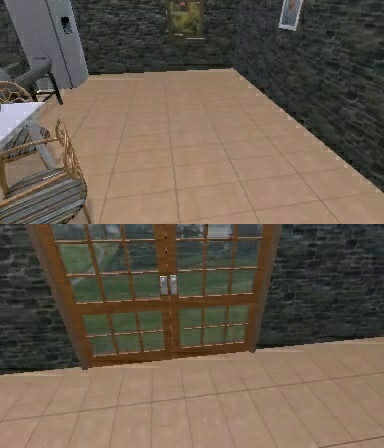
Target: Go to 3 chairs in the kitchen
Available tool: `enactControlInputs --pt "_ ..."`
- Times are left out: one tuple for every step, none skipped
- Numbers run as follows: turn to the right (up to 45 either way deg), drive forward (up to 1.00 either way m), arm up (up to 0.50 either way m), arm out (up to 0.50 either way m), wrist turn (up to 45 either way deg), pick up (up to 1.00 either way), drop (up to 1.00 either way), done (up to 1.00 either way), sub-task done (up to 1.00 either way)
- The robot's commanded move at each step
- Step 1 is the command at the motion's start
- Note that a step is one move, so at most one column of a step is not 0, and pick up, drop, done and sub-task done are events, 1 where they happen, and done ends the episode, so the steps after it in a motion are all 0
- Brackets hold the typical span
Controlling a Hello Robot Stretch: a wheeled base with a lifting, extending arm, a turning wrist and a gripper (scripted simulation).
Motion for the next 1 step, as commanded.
enactControlInputs --pt "-45.0 0.0 0.0 0.0 0.0 0.0 0.0 0.0 0.0"
